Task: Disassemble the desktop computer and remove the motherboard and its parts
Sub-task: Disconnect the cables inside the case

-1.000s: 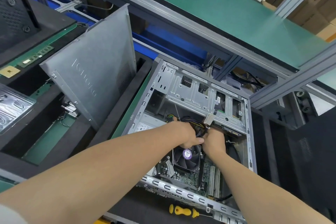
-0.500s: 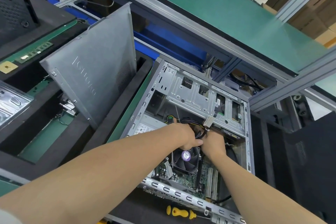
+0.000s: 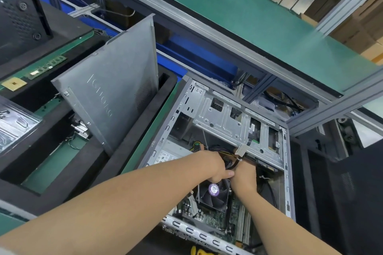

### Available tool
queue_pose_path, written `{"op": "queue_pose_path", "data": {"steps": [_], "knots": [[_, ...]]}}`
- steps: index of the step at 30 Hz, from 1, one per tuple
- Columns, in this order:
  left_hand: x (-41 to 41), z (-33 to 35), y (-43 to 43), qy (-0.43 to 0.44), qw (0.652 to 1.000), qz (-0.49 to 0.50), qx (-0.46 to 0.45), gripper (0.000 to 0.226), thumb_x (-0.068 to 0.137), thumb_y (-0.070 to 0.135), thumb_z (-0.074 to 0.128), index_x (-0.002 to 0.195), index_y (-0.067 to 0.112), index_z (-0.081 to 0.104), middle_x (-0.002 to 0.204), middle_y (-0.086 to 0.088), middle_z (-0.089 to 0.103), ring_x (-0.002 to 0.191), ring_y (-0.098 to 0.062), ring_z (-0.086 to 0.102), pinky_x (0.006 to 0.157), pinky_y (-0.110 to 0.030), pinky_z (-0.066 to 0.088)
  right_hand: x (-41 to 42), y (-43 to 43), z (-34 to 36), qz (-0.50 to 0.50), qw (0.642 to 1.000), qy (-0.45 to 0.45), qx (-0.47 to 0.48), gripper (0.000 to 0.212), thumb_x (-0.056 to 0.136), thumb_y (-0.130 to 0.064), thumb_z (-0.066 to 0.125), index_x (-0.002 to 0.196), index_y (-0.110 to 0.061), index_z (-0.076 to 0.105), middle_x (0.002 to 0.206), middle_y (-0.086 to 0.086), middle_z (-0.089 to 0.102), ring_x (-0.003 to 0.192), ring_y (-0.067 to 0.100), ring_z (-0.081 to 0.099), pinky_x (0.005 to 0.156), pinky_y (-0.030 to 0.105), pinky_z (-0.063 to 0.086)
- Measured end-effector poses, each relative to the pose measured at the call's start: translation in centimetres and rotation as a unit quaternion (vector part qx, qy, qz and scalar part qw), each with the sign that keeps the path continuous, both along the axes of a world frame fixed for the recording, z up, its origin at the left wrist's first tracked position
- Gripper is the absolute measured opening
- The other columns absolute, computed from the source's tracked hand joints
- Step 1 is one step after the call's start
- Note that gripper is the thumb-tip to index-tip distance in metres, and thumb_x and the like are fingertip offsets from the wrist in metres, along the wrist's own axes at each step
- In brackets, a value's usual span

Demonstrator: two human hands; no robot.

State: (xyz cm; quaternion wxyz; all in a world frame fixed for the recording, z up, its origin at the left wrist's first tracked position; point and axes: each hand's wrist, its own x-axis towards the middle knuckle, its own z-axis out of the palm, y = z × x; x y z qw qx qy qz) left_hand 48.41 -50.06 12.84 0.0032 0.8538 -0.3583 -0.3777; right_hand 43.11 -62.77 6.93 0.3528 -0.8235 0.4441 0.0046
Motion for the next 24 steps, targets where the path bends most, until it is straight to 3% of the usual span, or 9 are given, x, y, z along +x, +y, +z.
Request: {"op": "queue_pose_path", "data": {"steps": [8, 10, 12, 15, 17, 19, 22, 24], "knots": [[-0.4, 0.4, -0.1, -0.013, 1.000, -0.003, 0.009, 0.065, 0.111, 0.053, 0.020, 0.153, 0.009, 0.042, 0.141, -0.018, 0.050, 0.132, -0.036, 0.049, 0.118, -0.059, 0.026, -0.1, -0.1, 0.1, 0.061, 0.998, 0.007, -0.015, 0.042, 0.097, 0.001, 0.050, 0.059, -0.015, 0.048, 0.079, 0.017, 0.065, 0.077, 0.028, 0.060, 0.070, 0.038, 0.052], [-0.4, 0.3, -0.2, -0.015, 1.000, 0.003, 0.012, 0.067, 0.110, 0.054, 0.018, 0.152, 0.007, 0.043, 0.142, -0.019, 0.050, 0.134, -0.036, 0.047, 0.119, -0.061, 0.019, 0.1, -0.1, 0.0, 0.051, 0.999, -0.012, -0.002, 0.040, 0.099, -0.004, 0.051, 0.061, -0.015, 0.050, 0.074, 0.011, 0.061, 0.076, 0.026, 0.058, 0.069, 0.034, 0.048], [-0.3, 0.1, -0.1, -0.011, 1.000, 0.005, 0.013, 0.070, 0.110, 0.056, 0.017, 0.152, 0.007, 0.043, 0.145, -0.019, 0.048, 0.136, -0.036, 0.045, 0.119, -0.062, 0.017, 0.0, 0.1, 0.0, -0.014, 0.997, -0.049, 0.050, 0.031, 0.098, 0.000, 0.051, 0.071, -0.012, 0.060, 0.069, 0.004, 0.054, 0.075, 0.020, 0.054, 0.069, 0.031, 0.044], [-0.4, 0.2, 0.0, -0.018, 1.000, 0.003, 0.007, 0.074, 0.108, 0.059, 0.017, 0.151, 0.005, 0.045, 0.143, -0.019, 0.050, 0.134, -0.035, 0.048, 0.117, -0.058, 0.027, -0.3, 0.2, -0.2, 0.013, 0.991, -0.074, 0.110, 0.013, 0.084, 0.012, 0.065, 0.093, 0.004, 0.071, 0.082, 0.020, 0.066, 0.078, 0.019, 0.049, 0.074, 0.035, 0.045], [-0.5, 0.2, 0.1, -0.024, 1.000, 0.003, 0.004, 0.075, 0.108, 0.059, 0.017, 0.151, 0.004, 0.045, 0.143, -0.020, 0.051, 0.134, -0.035, 0.048, 0.116, -0.057, 0.028, -0.3, 0.0, 0.0, 0.011, 0.990, -0.093, 0.104, 0.012, 0.086, 0.012, 0.063, 0.082, 0.002, 0.068, 0.084, 0.024, 0.067, 0.076, 0.023, 0.054, 0.074, 0.039, 0.051], [-0.5, 0.1, 0.1, -0.027, 1.000, 0.004, 0.002, 0.073, 0.109, 0.057, 0.017, 0.153, 0.005, 0.042, 0.144, -0.020, 0.051, 0.136, -0.035, 0.046, 0.115, -0.057, 0.027, -0.4, 0.5, 0.5, 0.043, 0.997, -0.059, 0.003, 0.033, 0.096, 0.007, 0.053, 0.067, -0.008, 0.056, 0.077, 0.018, 0.062, 0.075, 0.027, 0.058, 0.072, 0.042, 0.054], [-0.5, 0.3, 0.0, -0.029, 1.000, -0.002, 0.008, 0.066, 0.111, 0.052, 0.019, 0.157, 0.008, 0.036, 0.147, -0.020, 0.049, 0.138, -0.036, 0.044, 0.116, -0.059, 0.024, -0.2, 0.7, 1.1, -0.006, 0.998, -0.056, -0.027, 0.029, 0.103, -0.005, 0.050, 0.075, -0.005, 0.058, 0.076, 0.010, 0.057, 0.072, 0.024, 0.056, 0.061, 0.031, 0.047], [-0.6, 0.2, 0.0, -0.032, 0.999, 0.002, 0.012, 0.056, 0.113, 0.044, 0.021, 0.161, 0.015, 0.028, 0.148, -0.018, 0.048, 0.141, -0.036, 0.041, 0.117, -0.063, 0.018, -0.3, 0.5, 1.5, -0.049, 0.998, -0.045, -0.013, 0.024, 0.103, -0.010, 0.051, 0.082, -0.007, 0.062, 0.083, 0.008, 0.063, 0.072, 0.020, 0.059, 0.059, 0.020, 0.046]]}}
